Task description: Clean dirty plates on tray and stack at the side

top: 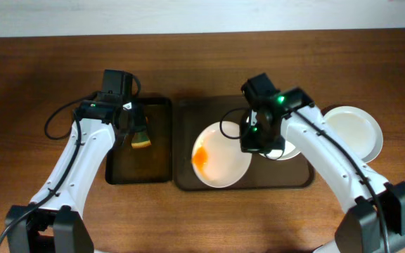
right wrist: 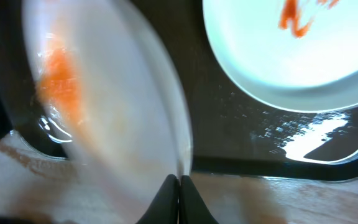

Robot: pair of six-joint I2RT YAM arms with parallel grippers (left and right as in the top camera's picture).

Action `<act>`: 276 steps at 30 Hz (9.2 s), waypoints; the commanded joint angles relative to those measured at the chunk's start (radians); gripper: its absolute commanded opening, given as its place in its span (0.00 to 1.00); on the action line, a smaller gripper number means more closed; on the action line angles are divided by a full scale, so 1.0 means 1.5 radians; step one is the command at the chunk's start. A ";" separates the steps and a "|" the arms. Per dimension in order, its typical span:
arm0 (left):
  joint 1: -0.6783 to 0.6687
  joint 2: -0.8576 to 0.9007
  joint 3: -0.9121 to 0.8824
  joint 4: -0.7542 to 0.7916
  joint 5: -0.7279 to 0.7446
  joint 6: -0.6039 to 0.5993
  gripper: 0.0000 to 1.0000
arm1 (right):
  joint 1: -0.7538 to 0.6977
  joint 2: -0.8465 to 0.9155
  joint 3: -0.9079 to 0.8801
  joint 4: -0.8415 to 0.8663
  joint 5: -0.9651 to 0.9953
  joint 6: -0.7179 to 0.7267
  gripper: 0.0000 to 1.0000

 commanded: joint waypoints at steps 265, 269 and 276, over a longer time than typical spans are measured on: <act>-0.034 0.330 0.133 -0.027 -0.050 0.094 0.02 | -0.233 0.189 -0.084 0.229 -0.009 -0.095 0.17; -0.030 0.330 0.174 -0.064 -0.054 0.094 0.00 | -0.233 0.189 -0.082 0.228 -0.009 -0.095 0.04; -0.025 0.330 0.229 -0.112 -0.048 0.094 0.00 | -0.233 0.187 -0.015 0.169 -0.009 -0.127 0.11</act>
